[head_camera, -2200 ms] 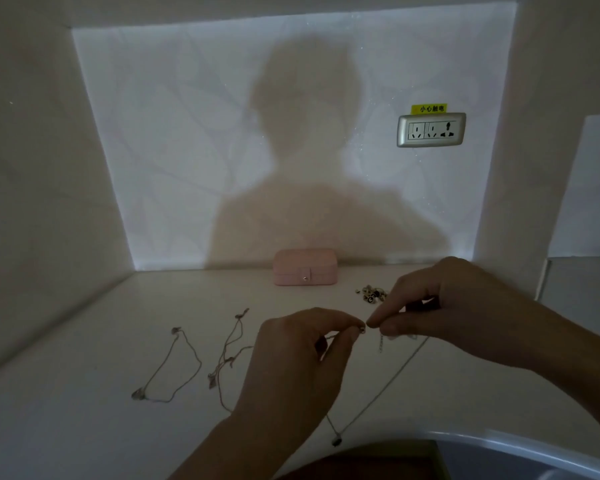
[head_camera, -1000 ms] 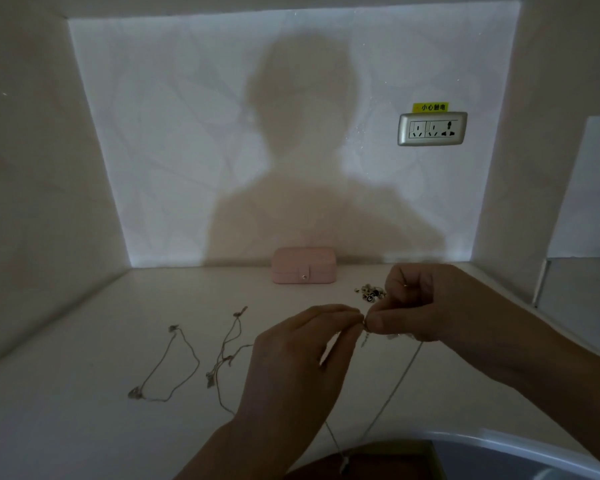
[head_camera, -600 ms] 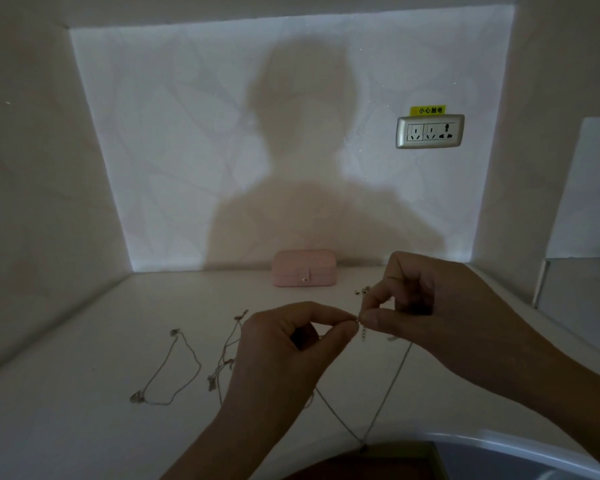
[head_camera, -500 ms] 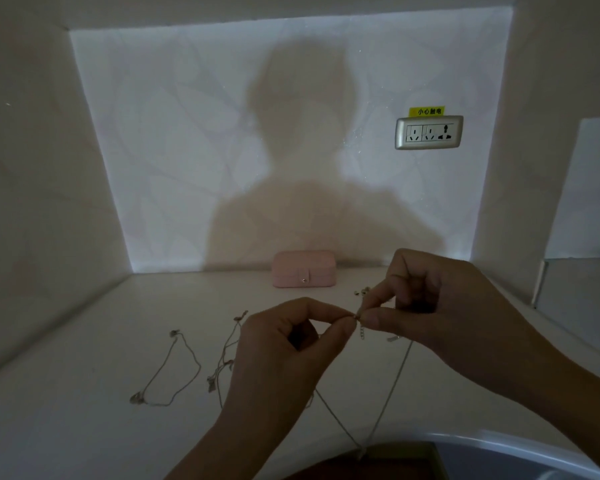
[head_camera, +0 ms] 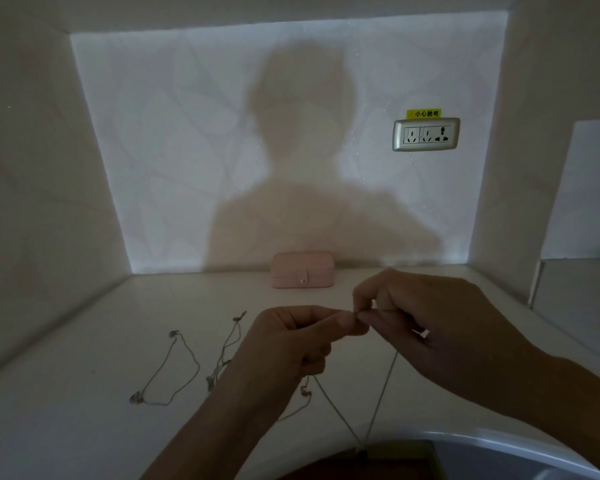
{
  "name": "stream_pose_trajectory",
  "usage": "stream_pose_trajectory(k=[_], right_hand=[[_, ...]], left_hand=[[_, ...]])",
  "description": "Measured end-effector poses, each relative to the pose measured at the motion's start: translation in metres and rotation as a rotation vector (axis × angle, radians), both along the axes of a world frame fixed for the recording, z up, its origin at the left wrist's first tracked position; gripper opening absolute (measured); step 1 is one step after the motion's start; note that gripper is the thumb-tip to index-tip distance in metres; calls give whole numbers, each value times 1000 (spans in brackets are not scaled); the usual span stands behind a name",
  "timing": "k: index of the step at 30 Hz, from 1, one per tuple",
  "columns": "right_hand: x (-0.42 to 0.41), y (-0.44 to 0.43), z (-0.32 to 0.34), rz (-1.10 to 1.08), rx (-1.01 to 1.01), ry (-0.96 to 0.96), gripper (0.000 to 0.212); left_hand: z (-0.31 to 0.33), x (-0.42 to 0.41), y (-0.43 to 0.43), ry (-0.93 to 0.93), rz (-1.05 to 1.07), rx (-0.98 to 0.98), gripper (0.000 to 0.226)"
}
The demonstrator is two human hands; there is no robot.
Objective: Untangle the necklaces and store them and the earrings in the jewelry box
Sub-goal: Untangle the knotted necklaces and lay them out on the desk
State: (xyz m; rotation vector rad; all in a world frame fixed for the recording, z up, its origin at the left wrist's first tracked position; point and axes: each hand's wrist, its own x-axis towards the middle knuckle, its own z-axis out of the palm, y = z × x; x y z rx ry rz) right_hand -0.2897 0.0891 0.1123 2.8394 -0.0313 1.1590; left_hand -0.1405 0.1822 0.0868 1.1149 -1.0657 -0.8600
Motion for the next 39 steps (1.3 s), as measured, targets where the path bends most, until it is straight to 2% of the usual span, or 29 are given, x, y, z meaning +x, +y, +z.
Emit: stream_pose_trajectory(k=[4, 8, 14, 16, 19, 24, 27, 30, 33, 39], right_hand=[[0, -6, -4, -29, -69, 85, 9], [-1, -9, -4, -25, -41, 126, 13], [2, -10, -1, 14, 70, 86, 22], [2, -9, 1, 30, 72, 82, 30], [2, -8, 2, 42, 59, 101, 32], [2, -7, 4, 57, 115, 119, 34], [1, -6, 6, 57, 265, 90, 34], [0, -5, 9, 73, 522, 57, 44], [0, -5, 13, 82, 780, 86, 48], [-1, -7, 19, 166, 1128, 142, 47]], left_hand=[[0, 4, 0, -38, -50, 44, 27], [-2, 7, -1, -42, -49, 68, 24], [-8, 8, -2, -118, -9, 62, 30], [-8, 9, -3, -61, -46, 86, 29], [-8, 10, -4, 36, -97, 124, 26], [-8, 8, -2, 60, -118, 131, 26], [-6, 6, -2, 74, -114, 124, 28], [-5, 6, -1, 95, -116, 115, 24], [-5, 4, 0, 119, -133, 132, 20], [-2, 2, 4, 258, -264, 178, 10]])
